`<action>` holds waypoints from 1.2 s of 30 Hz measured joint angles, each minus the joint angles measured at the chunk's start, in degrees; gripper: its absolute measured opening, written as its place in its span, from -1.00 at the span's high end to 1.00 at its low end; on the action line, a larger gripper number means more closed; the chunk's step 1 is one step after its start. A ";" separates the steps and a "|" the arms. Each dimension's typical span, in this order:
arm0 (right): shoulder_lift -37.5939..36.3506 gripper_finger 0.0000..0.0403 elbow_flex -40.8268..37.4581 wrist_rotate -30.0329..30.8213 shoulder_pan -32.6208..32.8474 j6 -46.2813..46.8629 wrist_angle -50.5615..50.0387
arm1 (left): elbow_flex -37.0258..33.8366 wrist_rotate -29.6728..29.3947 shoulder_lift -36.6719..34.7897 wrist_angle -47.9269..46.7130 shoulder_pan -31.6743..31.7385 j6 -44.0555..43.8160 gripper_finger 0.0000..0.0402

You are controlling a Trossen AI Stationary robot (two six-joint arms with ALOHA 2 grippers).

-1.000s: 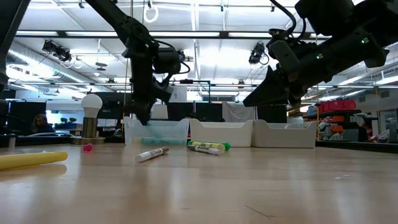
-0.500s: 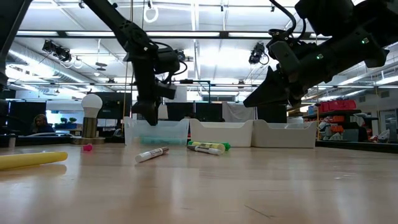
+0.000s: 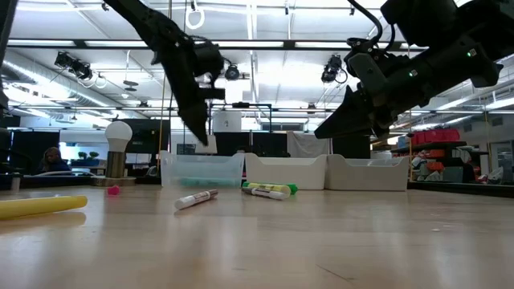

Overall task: Pick & Place Markers
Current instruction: Put the dark brown marker pen into the gray bin

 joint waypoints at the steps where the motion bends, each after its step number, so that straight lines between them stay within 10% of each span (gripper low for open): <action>1: 0.00 0.98 0.00 0.00 0.00 0.15 -0.15 | -0.46 2.32 -1.29 0.68 -0.02 -0.72 0.38; 18: 2.05 0.98 -0.02 -0.08 1.14 2.57 -0.19 | -35.78 20.60 -25.14 44.22 -15.24 -25.05 0.94; 28: 2.05 0.86 -0.02 -4.09 1.12 0.04 2.65 | -42.43 -8.45 -21.28 59.34 -42.32 -29.76 0.95; 36: 2.05 0.45 4.13 -4.15 1.09 -1.29 -1.76 | -42.52 -17.33 -17.20 61.06 -45.88 -29.06 0.96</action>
